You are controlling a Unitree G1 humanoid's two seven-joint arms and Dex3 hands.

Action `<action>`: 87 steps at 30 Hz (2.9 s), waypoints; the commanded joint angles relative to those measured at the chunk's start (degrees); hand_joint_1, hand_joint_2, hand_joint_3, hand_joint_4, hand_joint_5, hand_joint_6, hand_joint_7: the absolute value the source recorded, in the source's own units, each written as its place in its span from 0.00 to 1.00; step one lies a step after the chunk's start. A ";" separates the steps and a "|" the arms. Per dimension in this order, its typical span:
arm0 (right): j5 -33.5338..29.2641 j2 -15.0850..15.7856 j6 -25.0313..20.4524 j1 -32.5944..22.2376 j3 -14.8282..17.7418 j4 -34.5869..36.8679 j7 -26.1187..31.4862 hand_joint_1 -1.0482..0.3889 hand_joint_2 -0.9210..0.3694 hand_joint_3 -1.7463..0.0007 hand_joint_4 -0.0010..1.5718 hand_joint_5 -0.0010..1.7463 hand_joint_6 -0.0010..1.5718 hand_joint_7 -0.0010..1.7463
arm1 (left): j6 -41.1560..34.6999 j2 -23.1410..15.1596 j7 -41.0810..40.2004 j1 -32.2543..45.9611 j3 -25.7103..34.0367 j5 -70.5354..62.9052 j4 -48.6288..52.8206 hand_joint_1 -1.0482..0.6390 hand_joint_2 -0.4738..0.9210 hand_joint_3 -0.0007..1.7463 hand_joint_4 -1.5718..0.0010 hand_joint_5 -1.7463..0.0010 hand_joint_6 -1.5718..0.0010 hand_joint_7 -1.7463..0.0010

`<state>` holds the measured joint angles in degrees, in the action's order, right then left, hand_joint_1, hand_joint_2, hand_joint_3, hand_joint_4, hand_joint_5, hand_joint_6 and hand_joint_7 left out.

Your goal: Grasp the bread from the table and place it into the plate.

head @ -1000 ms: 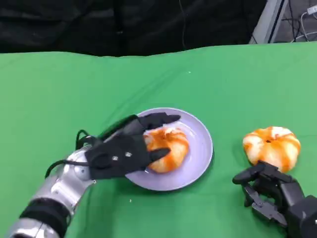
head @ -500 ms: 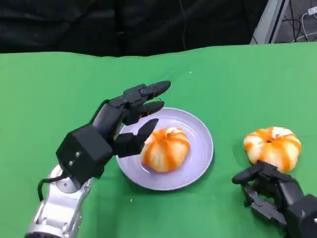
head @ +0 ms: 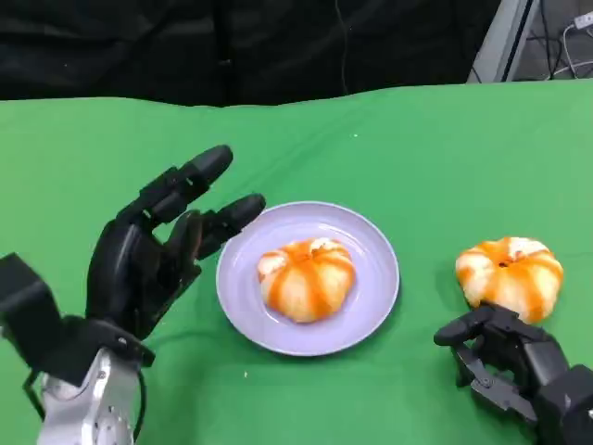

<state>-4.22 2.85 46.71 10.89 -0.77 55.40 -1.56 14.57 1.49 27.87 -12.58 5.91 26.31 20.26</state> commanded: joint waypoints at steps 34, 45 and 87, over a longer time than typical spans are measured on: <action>-0.16 1.53 -1.15 -0.96 0.47 0.88 -0.82 0.64 0.00 0.73 0.44 0.96 0.48 0.65 | 3.79 -10.64 18.30 2.82 18.15 5.72 21.59 0.40 1.00 0.18 0.50 1.00 0.60 1.00; 0.17 1.46 -0.89 -0.69 0.65 1.33 -1.05 0.64 0.00 0.73 0.45 0.96 0.48 0.65 | 5.54 -10.75 16.53 1.54 18.29 3.41 25.13 0.73 1.00 0.36 0.48 0.99 0.55 0.99; 0.98 1.75 -0.23 -0.08 1.97 2.63 -3.21 0.66 0.00 0.72 0.43 0.98 0.47 0.68 | 18.36 -8.51 9.76 1.37 13.64 -5.44 26.40 0.66 0.79 0.62 0.34 0.09 0.37 0.21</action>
<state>-3.46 3.37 47.50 11.48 0.67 56.99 -4.55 32.48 -5.79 37.60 -10.94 19.50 20.64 46.40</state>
